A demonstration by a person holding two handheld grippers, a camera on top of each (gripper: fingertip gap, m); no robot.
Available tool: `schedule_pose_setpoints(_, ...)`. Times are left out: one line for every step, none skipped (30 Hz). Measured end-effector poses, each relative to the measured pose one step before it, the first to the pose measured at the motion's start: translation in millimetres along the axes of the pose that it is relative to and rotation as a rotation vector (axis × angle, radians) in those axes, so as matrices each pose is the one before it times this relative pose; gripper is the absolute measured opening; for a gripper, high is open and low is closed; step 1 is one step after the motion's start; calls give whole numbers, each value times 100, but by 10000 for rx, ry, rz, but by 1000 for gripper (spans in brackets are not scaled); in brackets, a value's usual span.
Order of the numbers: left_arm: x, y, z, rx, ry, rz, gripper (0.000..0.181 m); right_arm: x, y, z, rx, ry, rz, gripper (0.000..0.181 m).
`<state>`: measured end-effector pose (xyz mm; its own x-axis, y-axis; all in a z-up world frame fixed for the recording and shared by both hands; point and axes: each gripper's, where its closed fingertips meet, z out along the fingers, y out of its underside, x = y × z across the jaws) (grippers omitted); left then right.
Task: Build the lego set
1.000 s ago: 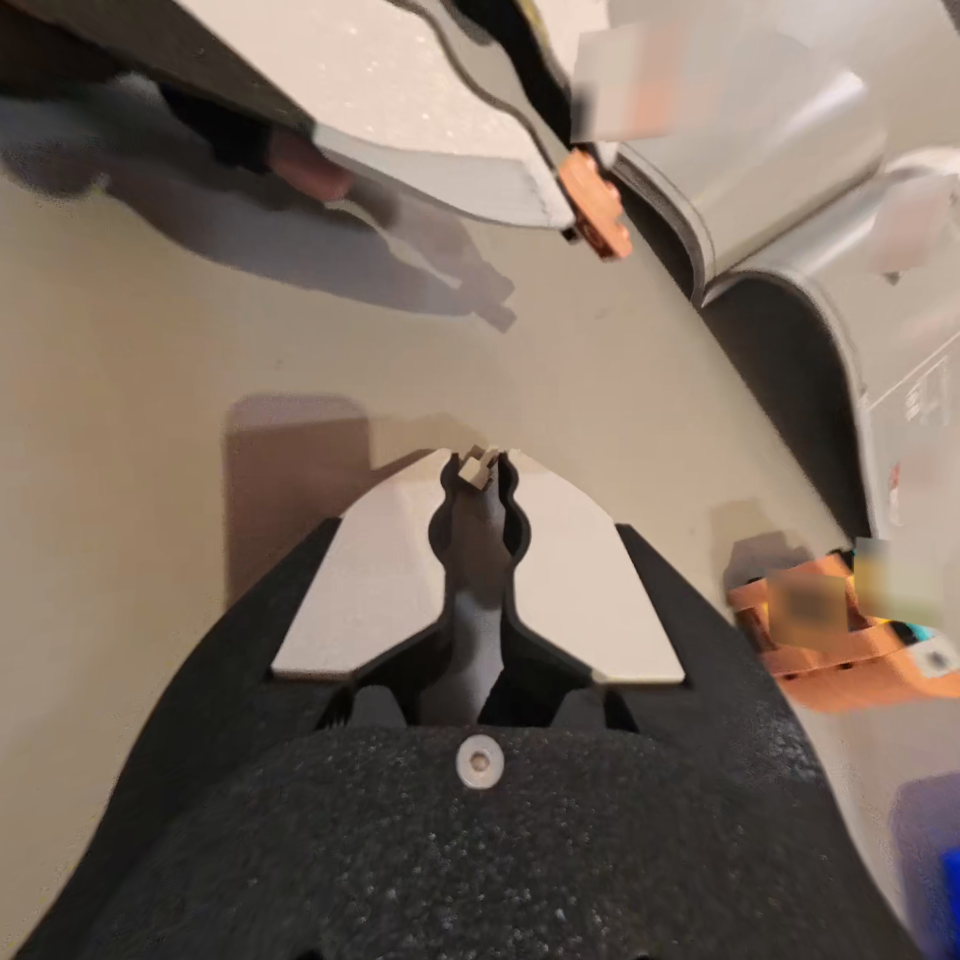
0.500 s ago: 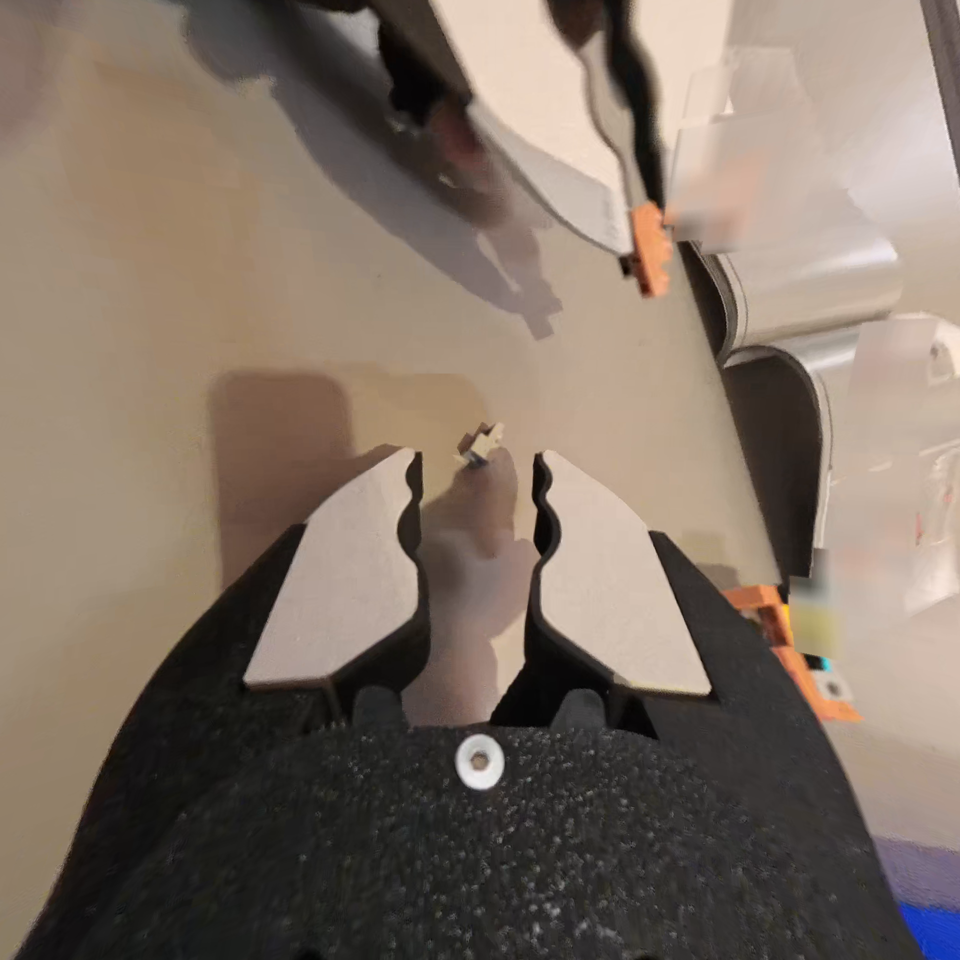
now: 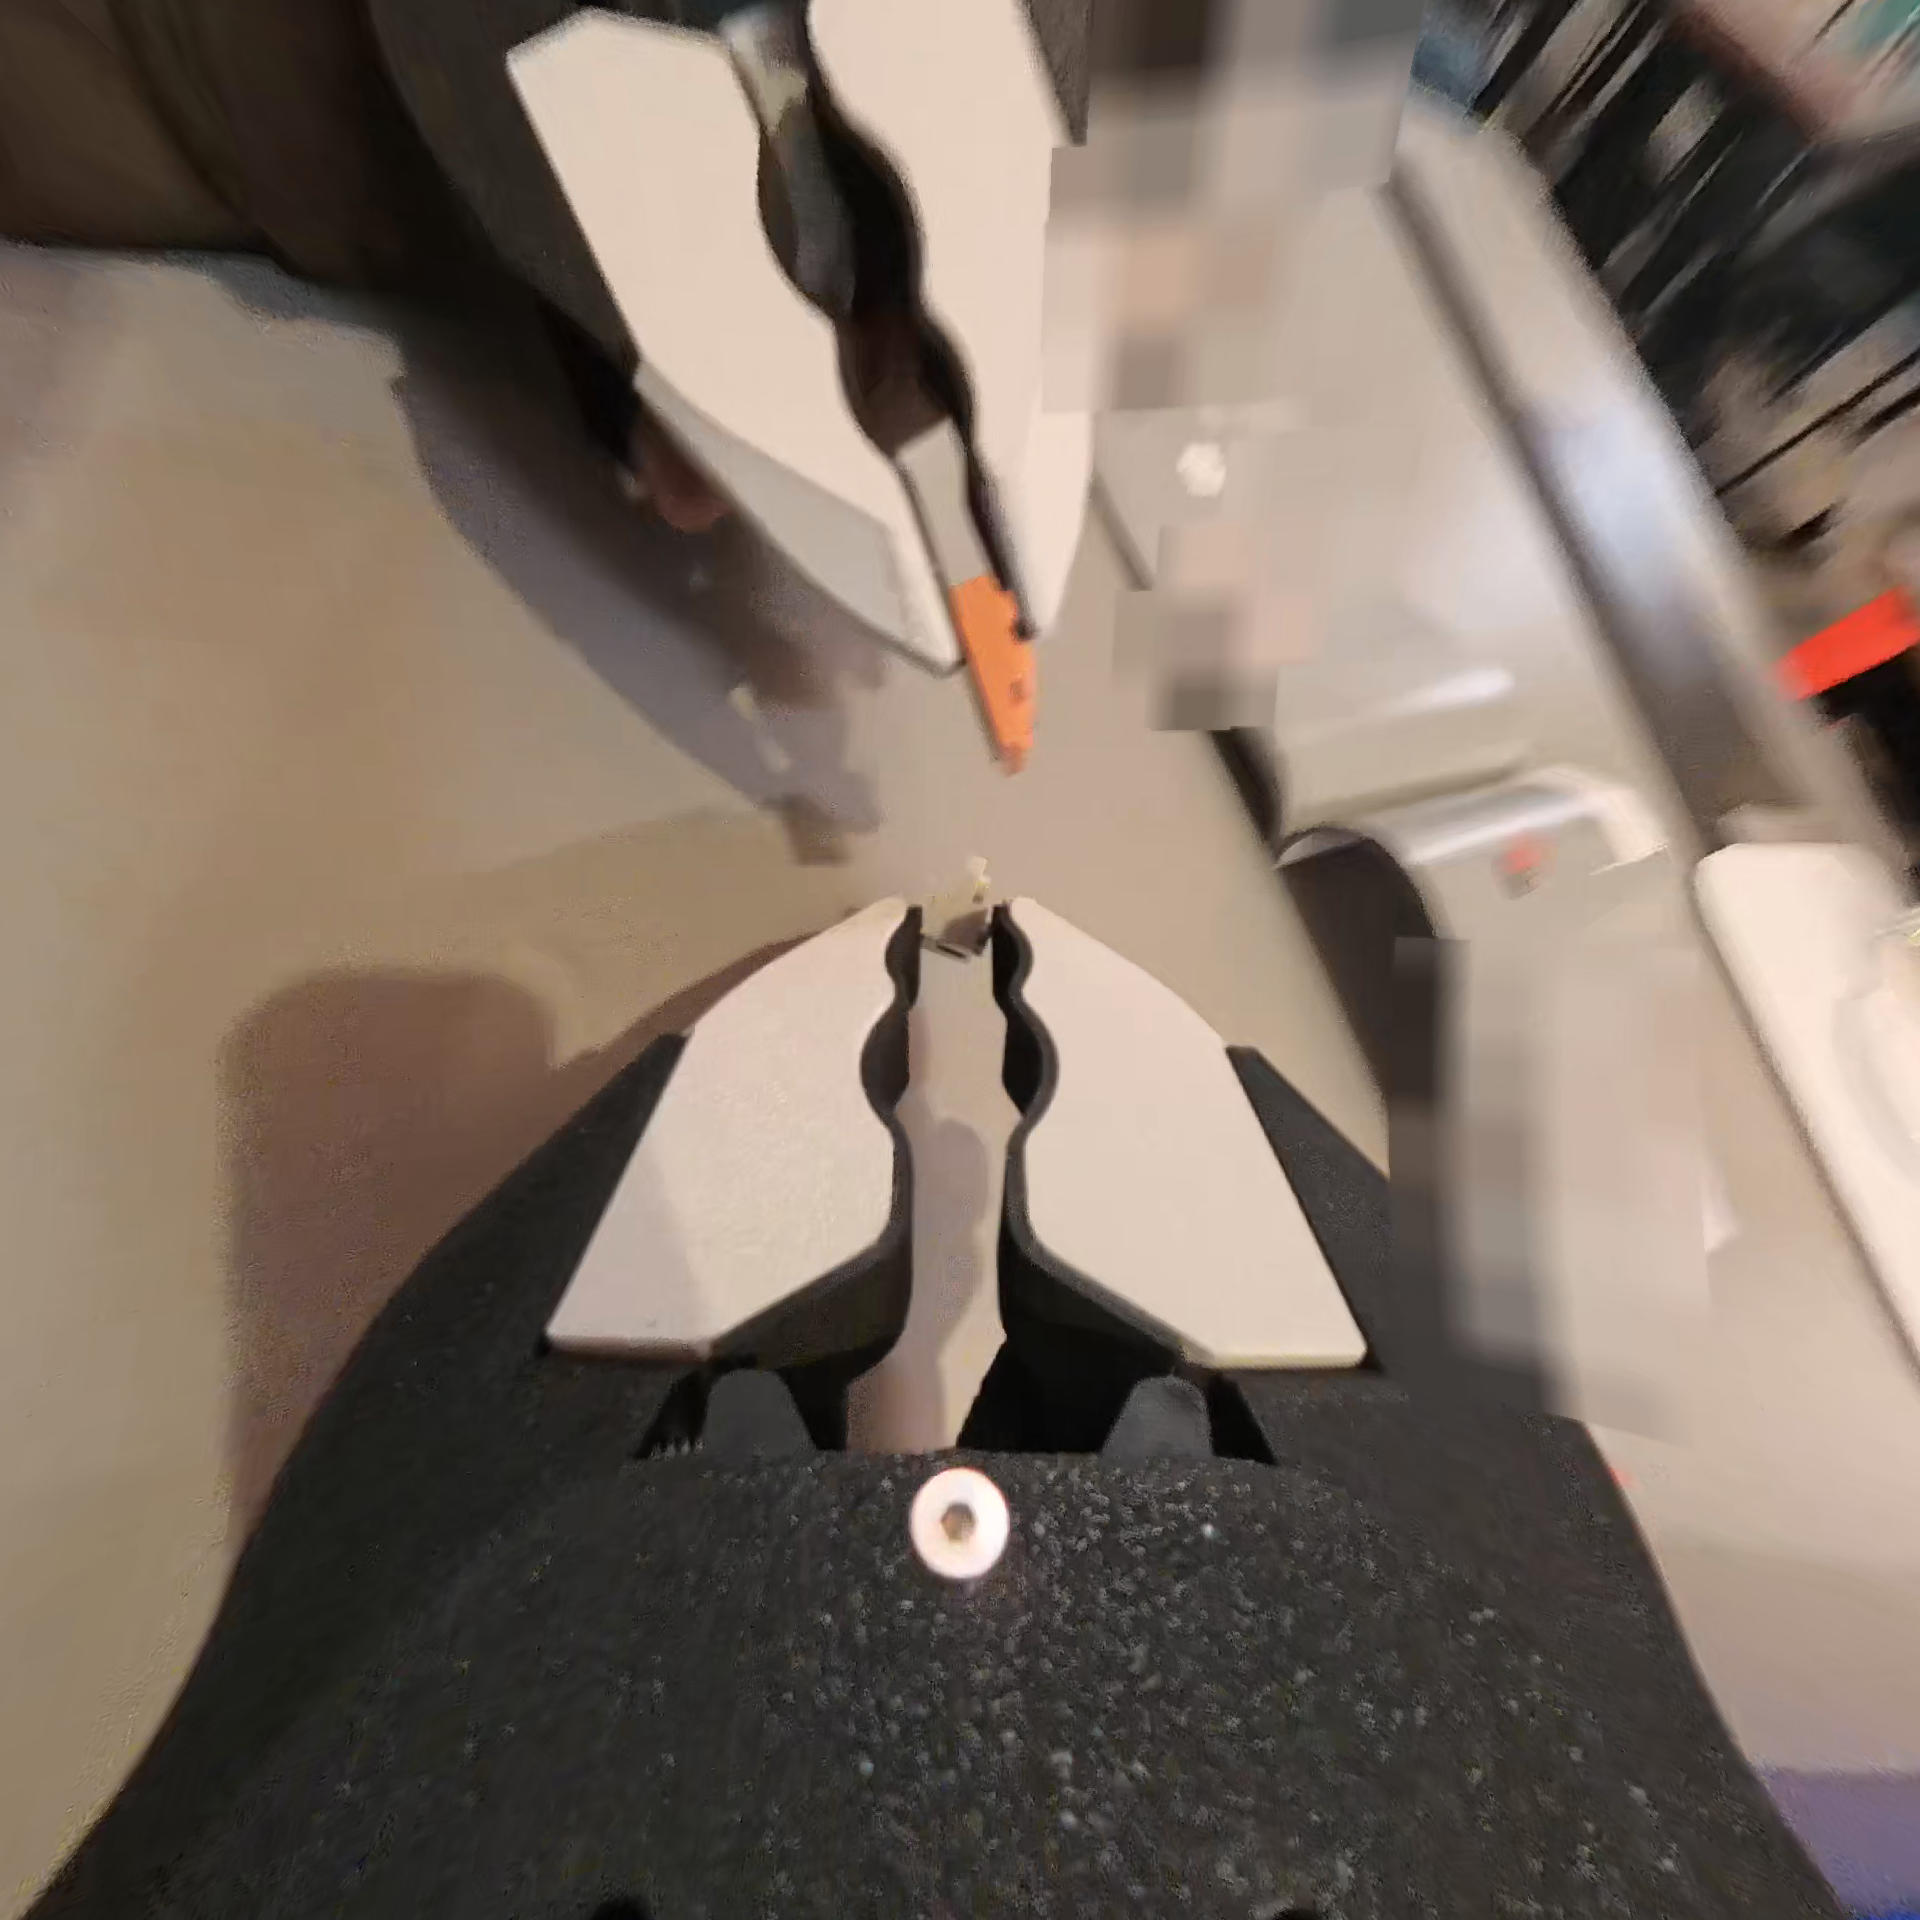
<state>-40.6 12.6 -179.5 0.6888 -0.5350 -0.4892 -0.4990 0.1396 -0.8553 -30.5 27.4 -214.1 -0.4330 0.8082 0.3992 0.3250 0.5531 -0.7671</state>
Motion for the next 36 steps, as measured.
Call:
schedule_pose_setpoints(193,-491,-110,290,82,79,8,468,-770,-589,627,291,-251,13)
schedule_pose_setpoints(199,-402,-63,228,84,83,9,393,-771,-560,621,213,-161,13)
schedule_pose_setpoints(178,-319,-21,159,62,96,8,309,-726,-530,601,154,-129,13)
schedule_pose_setpoints(181,-253,9,121,58,104,9,152,-652,-465,534,40,-105,13)
schedule_pose_setpoints(183,-230,21,125,58,80,8,-31,-516,-366,433,-94,-49,13)
schedule_pose_setpoints(211,-233,39,119,86,53,8,-78,-421,-297,360,-103,-2,13)
schedule_pose_setpoints(171,-207,63,106,57,50,8,-42,-359,-240,315,-67,4,13)
schedule_pose_setpoints(131,-138,87,61,40,34,9,-97,-291,-211,271,-99,-3,13)
schedule_pose_setpoints(87,-91,69,40,22,20,9,-153,-239,-166,231,-137,7,13)
schedule_pose_setpoints(27,-70,64,28,-5,14,9,-204,-113,-118,152,-171,24,13)
schedule_pose_setpoints(9,-44,35,23,-4,7,9,-183,28,-58,48,-147,1,13)
schedule_pose_setpoints(25,-77,5,49,19,-18,9,-106,141,-14,-39,-69,-67,13)
schedule_pose_setpoints(7,-54,-2,37,10,-25,9,-59,208,20,-105,-8,-143,13)
schedule_pose_setpoints(-22,7,9,-7,-14,6,9,-106,169,51,-130,-6,-216,13)
schedule_pose_setpoints(38,15,22,-16,14,31,9,-166,98,62,-126,-23,-288,13)
schedule_pose_setpoints(77,-20,30,-1,27,34,9,-237,28,74,-111,-35,-323,13)
schedule_pose_setpoints(72,0,45,-20,32,27,9,-278,9,104,-109,-49,-298,13)
schedule_pose_setpoints(77,57,76,-56,25,48,9,-246,58,117,-134,-36,-283,13)
schedule_pose_setpoints(164,41,79,-50,77,60,9,-211,80,125,-144,-7,-291,13)
schedule_pose_setpoints(196,52,84,-46,86,47,9,-194,94,97,-142,-8,-274,13)
schedule_pose_setpoints(187,53,67,-43,87,51,9,-169,102,73,-142,-18,-238,13)
schedule_pose_setpoints(134,40,53,-35,59,33,9,-119,94,52,-122,-12,-209,13)
schedule_pose_setpoints(73,35,48,-24,29,23,9,-131,62,29,-97,-37,-189,13)
schedule_pose_setpoints(93,-16,24,-2,42,29,9,-136,29,12,-87,-46,-190,13)
schedule_pose_setpoints(68,-31,19,10,35,1,8,-114,-10,-11,-57,-32,-194,14)
schedule_pose_setpoints(74,-32,7,13,42,6,9,-93,-88,-26,-8,-38,-158,15)
schedule_pose_setpoints(60,-30,3,15,27,14,9,-67,-143,-30,35,-39,-74,16)
schedule_pose_setpoints(69,-25,16,5,38,5,9,-77,-166,-37,82,-62,22,17)
schedule_pose_setpoints(103,-27,16,21,53,0,9,-78,-197,-42,117,-83,85,19)
schedule_pose_setpoints(91,-66,25,38,49,-5,9,-78,-180,-30,124,-70,108,20)
schedule_pose_setpoints(109,-88,24,57,56,-19,8,-64,-148,-24,122,-67,120,20)
schedule_pose_setpoints(67,-93,14,62,30,-28,9,-51,-133,-28,119,-47,134,20)
schedule_pose_setpoints(23,-100,8,65,8,-24,9,1,-131,-24,115,-3,125,19)
schedule_pose_setpoints(19,-91,8,64,10,-30,8,-12,-127,-22,104,2,103,19)
schedule_pose_setpoints(35,-87,-4,58,20,-26,8,-15,-106,-8,89,0,100,19)
schedule_pose_setpoints(26,-91,-5,65,9,-15,8,36,-85,-9,79,23,111,18)
